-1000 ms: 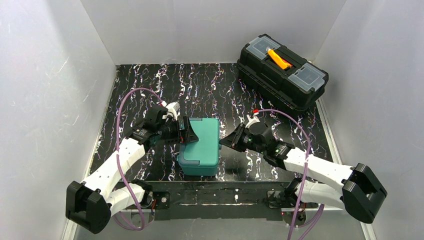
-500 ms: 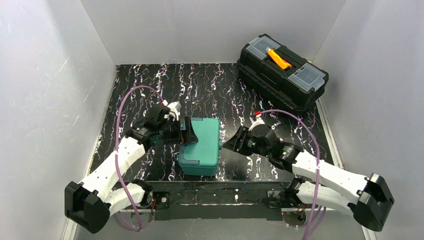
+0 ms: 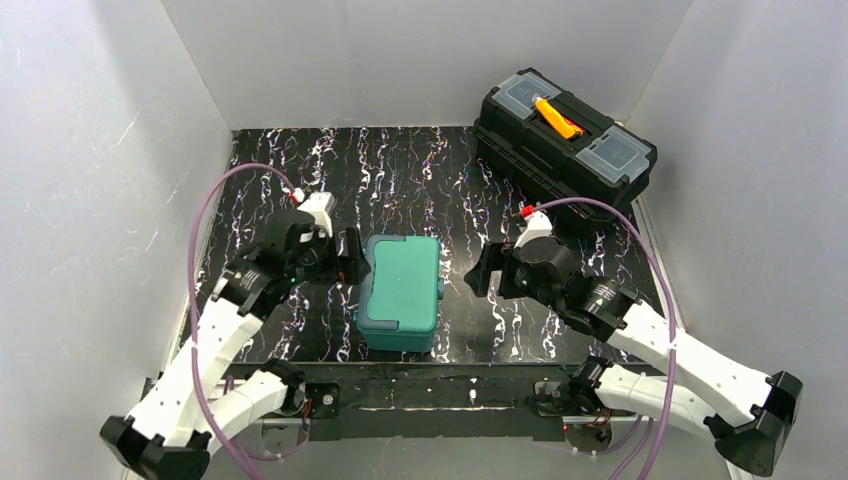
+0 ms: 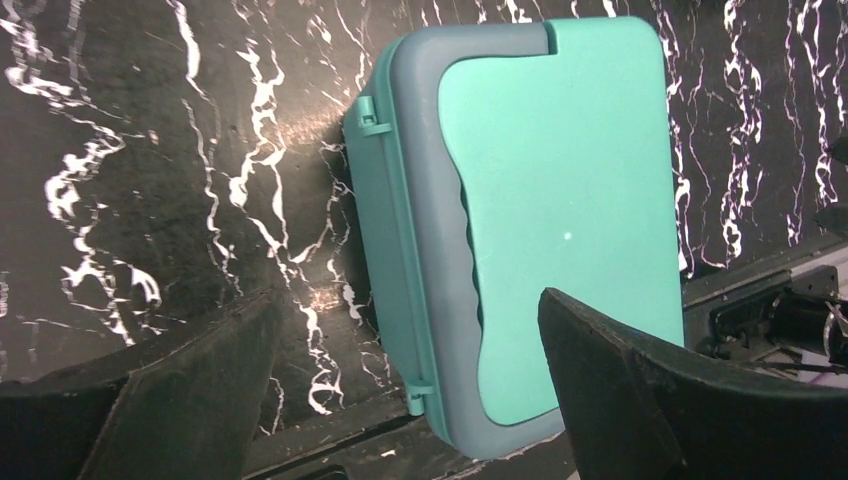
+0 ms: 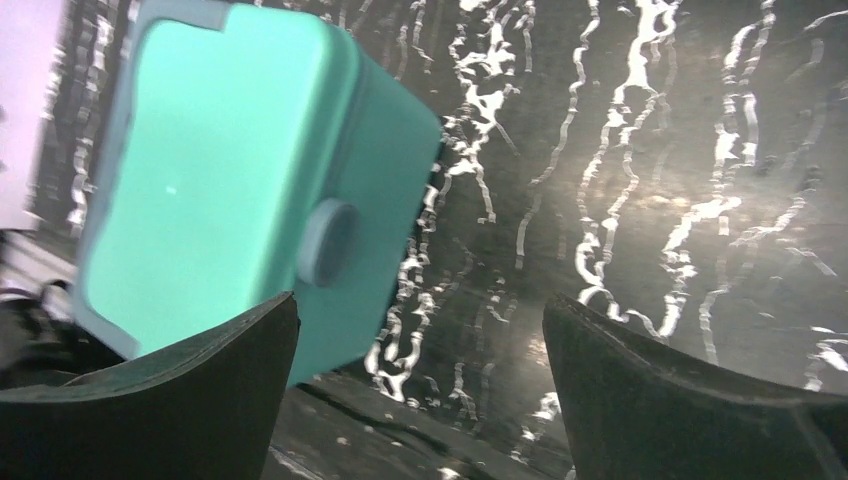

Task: Organize the medicine kit

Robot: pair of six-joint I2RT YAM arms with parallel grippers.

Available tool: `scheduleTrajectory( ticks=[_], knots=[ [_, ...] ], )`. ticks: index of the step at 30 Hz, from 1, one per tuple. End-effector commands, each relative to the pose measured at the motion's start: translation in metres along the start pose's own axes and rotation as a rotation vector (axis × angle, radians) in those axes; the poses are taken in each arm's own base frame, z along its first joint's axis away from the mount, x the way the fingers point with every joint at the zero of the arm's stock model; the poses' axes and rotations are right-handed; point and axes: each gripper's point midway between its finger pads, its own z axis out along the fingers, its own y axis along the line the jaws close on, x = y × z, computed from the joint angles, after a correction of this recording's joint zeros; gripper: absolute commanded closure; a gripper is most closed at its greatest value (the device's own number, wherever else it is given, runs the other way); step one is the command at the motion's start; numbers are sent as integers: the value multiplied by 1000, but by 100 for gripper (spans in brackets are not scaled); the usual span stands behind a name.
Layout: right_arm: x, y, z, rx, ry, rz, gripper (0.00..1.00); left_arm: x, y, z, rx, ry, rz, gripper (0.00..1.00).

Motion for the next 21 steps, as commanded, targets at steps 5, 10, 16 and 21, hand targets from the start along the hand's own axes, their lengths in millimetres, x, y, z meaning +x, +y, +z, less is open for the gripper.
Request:
scheduleTrajectory(
  ticks=[5, 10, 16, 21],
  knots=[
    [-19, -29, -30, 99, -82, -150, 2, -12, 33, -37, -144, -228, -48, 2],
    [-10, -49, -44, 143, -98, -117, 2, 0, 44, -47, -156, -284, -52, 2],
    [-1, -69, -65, 173, -135, -43, 2, 19, 52, -49, -170, -244, -32, 2],
    [1, -75, -76, 159, -175, -11, 2, 34, 57, -44, -184, -202, -34, 2]
  ],
)
